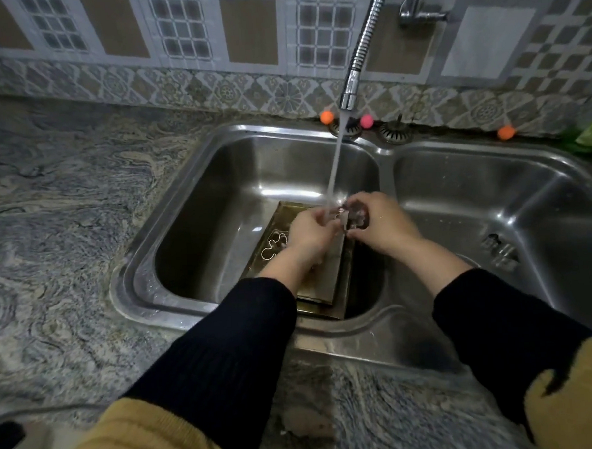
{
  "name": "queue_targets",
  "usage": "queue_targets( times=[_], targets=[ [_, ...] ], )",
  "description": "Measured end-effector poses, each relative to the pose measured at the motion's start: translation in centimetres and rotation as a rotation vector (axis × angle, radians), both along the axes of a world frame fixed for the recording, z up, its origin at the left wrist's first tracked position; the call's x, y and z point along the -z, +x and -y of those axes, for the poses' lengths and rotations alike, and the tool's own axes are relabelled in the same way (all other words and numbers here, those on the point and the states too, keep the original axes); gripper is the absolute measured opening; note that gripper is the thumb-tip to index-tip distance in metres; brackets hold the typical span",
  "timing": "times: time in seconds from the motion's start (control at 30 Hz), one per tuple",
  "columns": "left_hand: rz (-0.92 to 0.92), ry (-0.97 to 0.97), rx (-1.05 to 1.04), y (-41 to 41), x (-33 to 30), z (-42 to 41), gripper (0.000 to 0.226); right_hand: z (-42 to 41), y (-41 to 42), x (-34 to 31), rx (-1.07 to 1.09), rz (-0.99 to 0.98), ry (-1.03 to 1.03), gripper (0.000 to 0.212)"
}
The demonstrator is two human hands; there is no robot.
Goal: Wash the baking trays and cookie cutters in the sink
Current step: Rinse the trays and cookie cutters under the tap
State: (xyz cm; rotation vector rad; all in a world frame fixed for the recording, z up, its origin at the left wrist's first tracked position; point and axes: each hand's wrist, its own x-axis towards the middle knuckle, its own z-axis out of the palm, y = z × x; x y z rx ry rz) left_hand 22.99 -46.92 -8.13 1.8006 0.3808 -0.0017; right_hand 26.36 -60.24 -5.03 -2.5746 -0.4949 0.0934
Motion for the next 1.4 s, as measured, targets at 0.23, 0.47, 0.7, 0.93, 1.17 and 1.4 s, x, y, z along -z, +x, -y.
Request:
queue_targets(
  times=[0.23, 0.47, 0.7, 0.93, 1.17, 1.4],
  targets=[
    [-0.049, 0.641, 0.396, 0.9, -0.2, 7.8, 0.060, 9.9, 3.1, 1.9, 0.281, -0.161, 0.122, 0.048],
    [-0.146, 0.968, 0.355, 2.2, 0.7, 11.4, 0.067, 20.3, 5.6, 7.9, 0.456, -0.348, -0.003, 0.047],
    [-0.148, 1.066, 0.306, 2.6, 1.4, 11.5, 0.064, 28.1, 8.3, 14.9, 0.517, -0.392, -0.303, 0.042],
    [-0.141, 1.077, 0.307, 2.8, 1.5, 11.2, 0.063, 30.3, 10.5, 18.2, 0.549, -0.412, -0.334, 0.051],
    [-0.122, 1.046, 0.325, 2.6, 1.4, 11.1, 0.064, 25.0, 6.8, 10.5, 0.503, -0.291, -0.373, 0.056],
    [-0.150, 0.877, 0.462, 2.4, 0.6, 8.7, 0.063, 14.2, 4.9, 3.1, 0.258, -0.243, -0.204, 0.037]
  ],
)
